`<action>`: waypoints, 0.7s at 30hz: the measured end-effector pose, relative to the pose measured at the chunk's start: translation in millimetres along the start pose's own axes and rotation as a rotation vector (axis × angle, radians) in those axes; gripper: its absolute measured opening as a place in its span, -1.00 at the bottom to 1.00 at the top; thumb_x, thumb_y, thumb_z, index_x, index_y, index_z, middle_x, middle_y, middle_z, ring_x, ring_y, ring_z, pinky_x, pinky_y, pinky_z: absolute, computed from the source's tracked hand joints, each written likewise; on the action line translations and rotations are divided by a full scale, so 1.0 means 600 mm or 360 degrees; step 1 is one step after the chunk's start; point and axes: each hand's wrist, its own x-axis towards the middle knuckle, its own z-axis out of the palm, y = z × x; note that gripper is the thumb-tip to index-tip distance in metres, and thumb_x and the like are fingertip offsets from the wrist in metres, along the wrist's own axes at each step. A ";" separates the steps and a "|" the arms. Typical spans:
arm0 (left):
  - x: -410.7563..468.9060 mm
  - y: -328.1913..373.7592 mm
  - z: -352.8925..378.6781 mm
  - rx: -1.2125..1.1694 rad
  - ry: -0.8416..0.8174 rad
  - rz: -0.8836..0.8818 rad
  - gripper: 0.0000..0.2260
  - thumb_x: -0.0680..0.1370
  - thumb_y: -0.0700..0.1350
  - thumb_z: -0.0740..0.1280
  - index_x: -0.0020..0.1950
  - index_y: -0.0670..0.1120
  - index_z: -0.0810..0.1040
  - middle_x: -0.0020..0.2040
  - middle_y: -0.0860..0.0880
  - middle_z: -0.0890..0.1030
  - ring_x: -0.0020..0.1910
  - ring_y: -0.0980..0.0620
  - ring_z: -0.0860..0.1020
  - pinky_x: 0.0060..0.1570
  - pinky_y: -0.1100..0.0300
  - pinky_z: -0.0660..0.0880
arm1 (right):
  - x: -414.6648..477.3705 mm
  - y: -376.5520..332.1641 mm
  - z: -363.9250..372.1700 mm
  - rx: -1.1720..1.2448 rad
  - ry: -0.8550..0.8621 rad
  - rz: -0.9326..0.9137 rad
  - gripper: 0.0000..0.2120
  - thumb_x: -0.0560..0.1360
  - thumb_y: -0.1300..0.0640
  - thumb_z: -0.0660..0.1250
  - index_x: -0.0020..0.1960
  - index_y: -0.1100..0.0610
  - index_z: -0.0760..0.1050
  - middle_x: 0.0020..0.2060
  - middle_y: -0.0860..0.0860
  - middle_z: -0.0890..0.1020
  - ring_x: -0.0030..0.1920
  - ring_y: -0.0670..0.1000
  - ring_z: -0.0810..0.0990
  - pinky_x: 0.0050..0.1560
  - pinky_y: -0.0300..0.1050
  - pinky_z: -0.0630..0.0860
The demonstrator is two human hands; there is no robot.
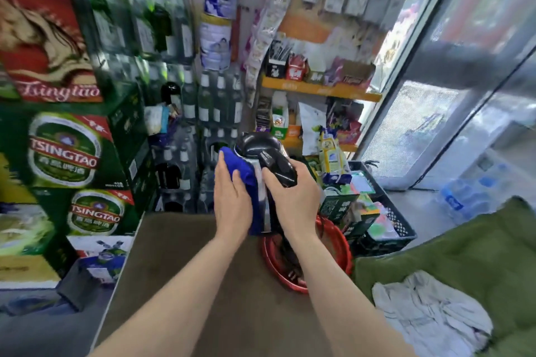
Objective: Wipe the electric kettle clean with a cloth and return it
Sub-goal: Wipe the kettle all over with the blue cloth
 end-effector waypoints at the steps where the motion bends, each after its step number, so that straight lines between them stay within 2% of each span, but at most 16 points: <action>1: 0.000 0.015 0.002 -0.0010 -0.0039 0.0004 -0.52 0.70 0.04 -0.02 0.60 0.16 -0.09 0.63 0.07 0.05 0.60 0.06 0.05 0.52 -0.11 0.16 | 0.009 -0.015 -0.008 -0.0035 0.0039 -0.0044 -0.70 0.45 -0.08 0.49 0.13 0.02 0.62 -0.14 -0.22 0.65 -0.15 -0.42 0.54 -0.12 -0.58 0.37; 4: -0.028 0.055 0.017 0.0343 -0.0121 0.0378 -0.42 0.68 0.07 0.02 0.54 0.29 -0.31 0.64 -0.03 -0.11 0.61 -0.12 -0.05 0.49 -0.22 0.18 | 0.040 -0.054 -0.029 -0.0019 0.0158 -0.0090 -0.75 0.46 -0.07 0.48 0.08 0.01 0.64 -0.20 -0.21 0.65 -0.20 -0.43 0.54 -0.18 -0.52 0.39; 5: -0.031 0.065 0.025 0.0530 -0.0121 0.0492 -0.42 0.67 0.07 0.01 0.54 0.26 -0.32 0.64 -0.08 -0.11 0.61 -0.20 -0.06 0.48 -0.25 0.17 | 0.048 -0.067 -0.036 0.0011 0.0184 -0.0081 -0.77 0.47 -0.07 0.47 0.06 0.01 0.64 -0.22 -0.22 0.63 -0.20 -0.42 0.54 -0.19 -0.47 0.39; 7: -0.009 0.094 0.035 0.0746 -0.0009 0.0578 -0.45 0.66 0.09 -0.04 0.60 0.12 -0.19 0.63 -0.15 0.00 0.57 -0.29 0.06 0.44 -0.29 0.23 | 0.057 -0.087 -0.045 0.0043 0.0216 -0.0091 -0.80 0.47 -0.06 0.47 0.01 0.03 0.64 -0.24 -0.21 0.63 -0.21 -0.37 0.55 -0.19 -0.38 0.40; 10: 0.043 0.144 0.027 0.0553 0.0207 0.0421 -0.47 0.63 0.15 -0.08 0.61 0.07 0.05 0.60 -0.10 0.19 0.52 -0.21 0.23 0.40 -0.18 0.26 | 0.062 -0.113 -0.052 0.0067 0.0214 -0.0138 -0.80 0.47 -0.07 0.46 -0.01 0.03 0.65 -0.21 -0.15 0.67 -0.18 -0.22 0.61 -0.13 -0.27 0.49; 12: 0.076 0.166 0.012 0.0239 0.0193 0.0204 -0.51 0.66 0.13 -0.07 0.58 0.07 0.15 0.56 -0.06 0.29 0.49 -0.15 0.29 0.44 -0.11 0.23 | 0.066 -0.128 -0.060 0.0063 0.0230 -0.0167 -0.80 0.47 -0.07 0.46 -0.01 0.03 0.65 -0.23 -0.16 0.65 -0.18 -0.17 0.60 -0.12 -0.23 0.49; 14: 0.081 0.171 0.004 0.0043 0.0153 0.0065 -0.56 0.69 0.07 -0.04 0.58 0.06 0.18 0.54 -0.06 0.31 0.49 -0.13 0.30 0.46 -0.10 0.21 | 0.073 -0.138 -0.069 0.0041 0.0243 -0.0168 -0.80 0.48 -0.07 0.46 -0.02 0.03 0.63 -0.25 -0.18 0.62 -0.21 -0.18 0.57 -0.15 -0.26 0.46; 15: 0.070 0.169 0.005 0.0059 0.0131 0.0094 -0.55 0.69 0.06 -0.03 0.59 0.06 0.14 0.56 -0.07 0.27 0.51 -0.14 0.28 0.47 -0.09 0.20 | 0.077 -0.142 -0.072 0.0045 0.0259 -0.0164 -0.82 0.48 -0.07 0.45 -0.04 0.03 0.62 -0.27 -0.18 0.61 -0.23 -0.22 0.56 -0.17 -0.28 0.44; 16: 0.054 0.165 0.010 0.0150 0.0104 0.0192 -0.53 0.68 0.06 0.01 0.61 0.07 0.07 0.59 -0.09 0.21 0.53 -0.15 0.23 0.47 -0.09 0.20 | 0.083 -0.145 -0.075 0.0064 0.0291 -0.0161 -0.84 0.49 -0.07 0.45 -0.06 0.02 0.60 -0.29 -0.19 0.60 -0.24 -0.25 0.55 -0.19 -0.32 0.42; 18: 0.017 0.153 0.027 0.0568 0.0056 0.0508 -0.43 0.66 0.01 0.13 0.62 0.05 -0.06 0.62 -0.15 0.07 0.57 -0.23 0.12 0.45 -0.16 0.26 | 0.095 -0.155 -0.078 0.0114 0.0374 -0.0146 -0.82 0.51 -0.07 0.43 -0.04 0.04 0.62 -0.27 -0.18 0.61 -0.24 -0.29 0.54 -0.20 -0.36 0.40; 21: 0.020 0.151 0.045 0.0992 0.0153 0.0858 -0.34 0.61 0.00 0.25 0.61 0.05 -0.03 0.60 -0.21 0.13 0.52 -0.38 0.19 0.29 -0.33 0.40 | 0.107 -0.168 -0.084 0.0196 0.0412 -0.0090 -0.76 0.51 -0.09 0.41 0.02 0.08 0.63 -0.19 -0.11 0.67 -0.19 -0.23 0.58 -0.20 -0.34 0.42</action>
